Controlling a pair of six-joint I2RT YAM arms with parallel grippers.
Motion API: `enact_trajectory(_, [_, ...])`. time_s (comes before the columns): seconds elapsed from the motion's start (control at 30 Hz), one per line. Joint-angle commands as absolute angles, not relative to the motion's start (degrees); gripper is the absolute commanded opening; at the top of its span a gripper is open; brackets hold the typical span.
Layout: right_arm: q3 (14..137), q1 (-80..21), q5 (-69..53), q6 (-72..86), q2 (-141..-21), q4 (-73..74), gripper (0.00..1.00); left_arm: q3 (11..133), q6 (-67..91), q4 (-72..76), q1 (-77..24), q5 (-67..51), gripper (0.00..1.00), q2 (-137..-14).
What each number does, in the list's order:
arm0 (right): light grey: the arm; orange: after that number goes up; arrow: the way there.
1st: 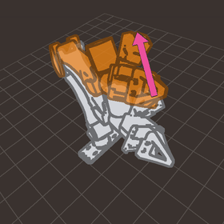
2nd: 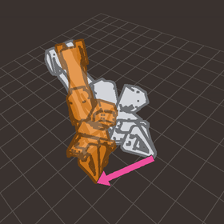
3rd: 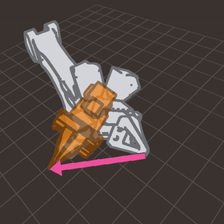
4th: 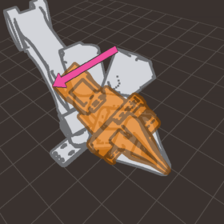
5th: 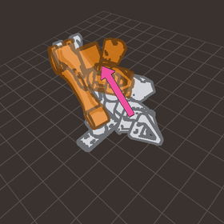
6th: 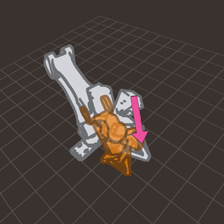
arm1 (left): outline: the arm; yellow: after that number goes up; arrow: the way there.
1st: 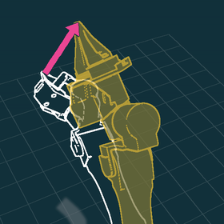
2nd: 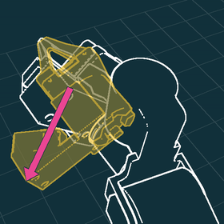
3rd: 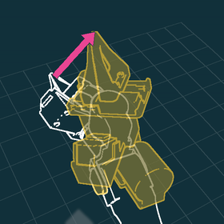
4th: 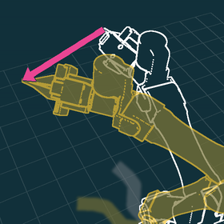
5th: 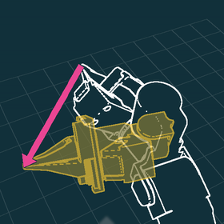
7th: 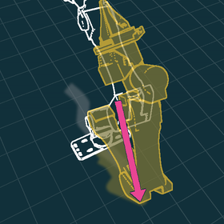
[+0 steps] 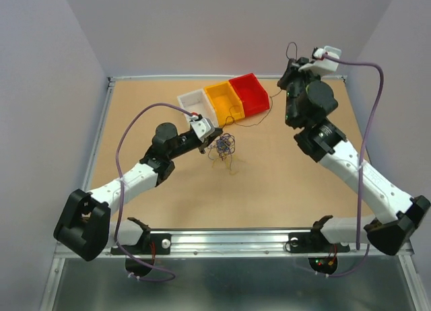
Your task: Untangle the cables
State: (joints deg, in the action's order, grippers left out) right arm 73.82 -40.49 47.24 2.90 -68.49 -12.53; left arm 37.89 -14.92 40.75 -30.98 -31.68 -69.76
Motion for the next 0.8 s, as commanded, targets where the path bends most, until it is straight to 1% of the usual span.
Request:
enact_trajectory(0.0, [86.03, -34.99, 39.21, -0.97, -77.05, -14.85, 0.01, 42.01, -19.77, 41.84, -31.64, -33.32, 0.02, -71.88])
enact_trajectory(0.03, [89.79, -33.07, 36.5, -0.62, -78.56, -14.85, 0.0, 42.45, -20.56, 41.75, -31.64, -32.27, 0.0, -73.2])
enact_trajectory(0.07, [89.82, -32.35, 36.47, -0.62, -80.05, -14.85, 0.0, 42.54, -20.91, 41.75, -31.64, -32.26, 0.0, -73.21])
enact_trajectory(0.1, [93.22, -31.13, 34.56, -0.53, -83.37, -14.94, 0.01, 42.71, -21.35, 41.31, -31.64, -32.43, 0.0, -74.43])
enact_trajectory(0.2, [99.37, -29.1, 31.03, -0.18, -88.31, -15.2, 0.01, 43.94, -22.93, 39.39, -31.73, -34.36, 0.0, -76.37])
enact_trajectory(0.3, [103.78, -26.73, 27.52, 2.54, -93.85, -16.34, 0.0, 45.17, -25.22, 37.01, -32.25, -35.24, 0.0, -78.04])
enact_trajectory(0.53, [110.91, -24.0, 22.95, 5.53, -104.41, -18.37, 0.01, 47.45, -27.07, 34.81, -33.31, -34.11, 0.0, -81.73])
enact_trajectory(0.77, [115.39, -22.59, 23.9, 6.77, -111.88, -21.18, 0.0, 50.88, -27.77, 30.68, -33.66, -33.58, 0.0, -86.04])
